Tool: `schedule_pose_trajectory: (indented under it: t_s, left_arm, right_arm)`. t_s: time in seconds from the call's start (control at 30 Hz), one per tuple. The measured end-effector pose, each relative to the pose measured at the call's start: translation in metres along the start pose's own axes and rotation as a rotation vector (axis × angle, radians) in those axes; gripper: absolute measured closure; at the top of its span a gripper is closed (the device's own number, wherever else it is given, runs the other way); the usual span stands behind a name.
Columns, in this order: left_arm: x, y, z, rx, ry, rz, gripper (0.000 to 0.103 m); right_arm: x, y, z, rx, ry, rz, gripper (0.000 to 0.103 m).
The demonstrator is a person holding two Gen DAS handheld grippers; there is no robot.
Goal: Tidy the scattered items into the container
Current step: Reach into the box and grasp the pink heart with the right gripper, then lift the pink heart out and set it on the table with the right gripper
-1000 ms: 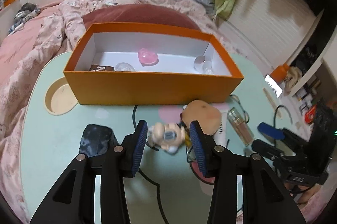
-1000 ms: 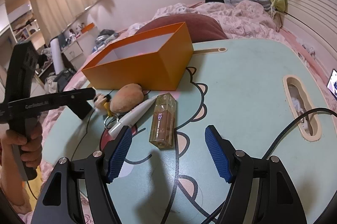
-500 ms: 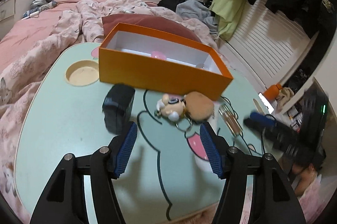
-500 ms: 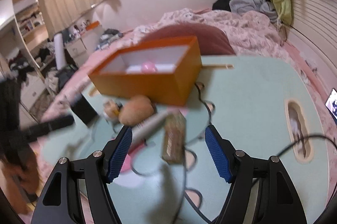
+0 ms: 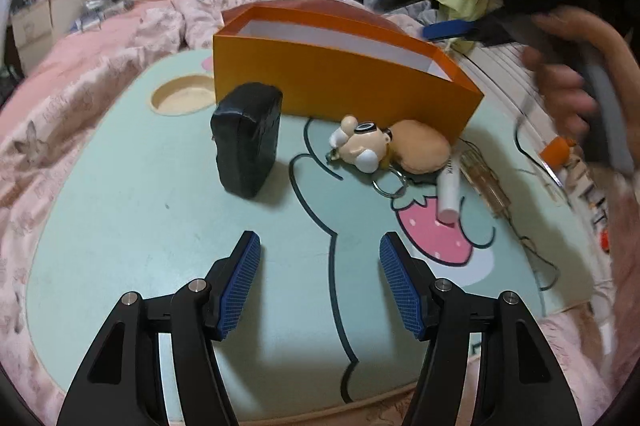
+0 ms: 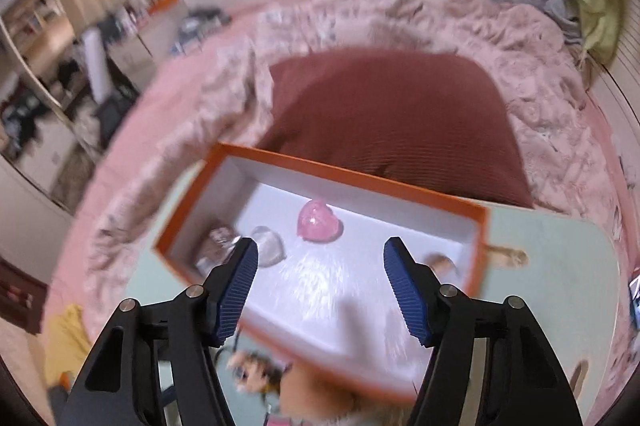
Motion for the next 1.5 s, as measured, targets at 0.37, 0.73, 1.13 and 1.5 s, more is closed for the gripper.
schedule_pose_trajectory:
  t_s: [0.37,0.73,1.13,1.5]
  left_arm:
    - [0.005,-0.014,0.008,-0.087,0.008,0.115,0.024]
    - [0.006,-0.013,0.01,-0.091,0.004,0.11,0.024]
    - [0.005,-0.011,0.011,-0.096,0.007,0.11,0.021]
    - [0.005,-0.012,0.012,-0.1,0.01,0.109,0.02]
  right_arm:
    - [-0.007,0.012,0.092,0.182,0.185,-0.016,0.057]
    - [-0.009,-0.001,0.079,0.112,0.104,0.007,0.067]
    - [0.057,0.011,-0.076,-0.069,-0.176,-0.086,0.067]
    - [0.164,-0.023,-0.044,-0.014,-0.05,-0.068,0.066]
Point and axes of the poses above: each gripper's, at about its wrist camera, not at the fingertips, and z roughly the way its jaws point, y to its left, x to its underside, the point moved 5 cm from there along z, roughly the way its jaws point, and after that the axes turned 3 degrees about z, right-handed, at the moved point
